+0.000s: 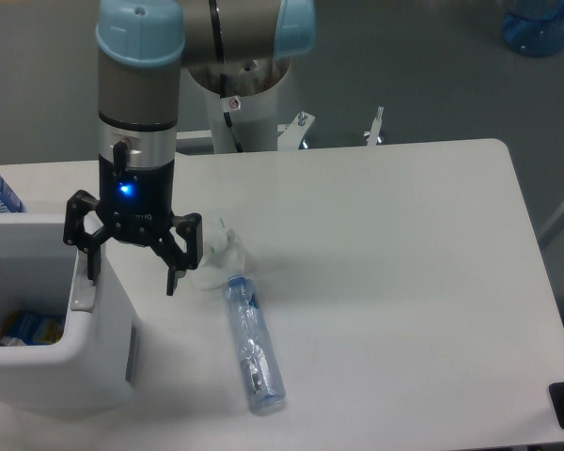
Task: Open the trash can
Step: 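Lift the gripper away from the opened trash can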
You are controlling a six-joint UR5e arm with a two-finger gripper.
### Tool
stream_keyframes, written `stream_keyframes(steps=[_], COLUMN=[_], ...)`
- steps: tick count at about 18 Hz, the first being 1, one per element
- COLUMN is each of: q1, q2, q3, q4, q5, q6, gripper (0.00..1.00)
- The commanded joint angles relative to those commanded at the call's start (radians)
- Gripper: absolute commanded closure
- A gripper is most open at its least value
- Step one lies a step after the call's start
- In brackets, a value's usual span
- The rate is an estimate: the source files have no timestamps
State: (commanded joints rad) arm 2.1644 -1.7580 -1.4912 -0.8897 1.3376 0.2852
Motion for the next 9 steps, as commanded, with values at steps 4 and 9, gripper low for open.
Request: stream_keyframes(steps=[4,9], q1=[0.067,0.123], q2=[0.006,0.029], q3=[0.060,0.040], q4=[-0.005,-0.032], q5=[0.003,0.089], q6=[0.026,0.237], gripper=[0.00,0.00])
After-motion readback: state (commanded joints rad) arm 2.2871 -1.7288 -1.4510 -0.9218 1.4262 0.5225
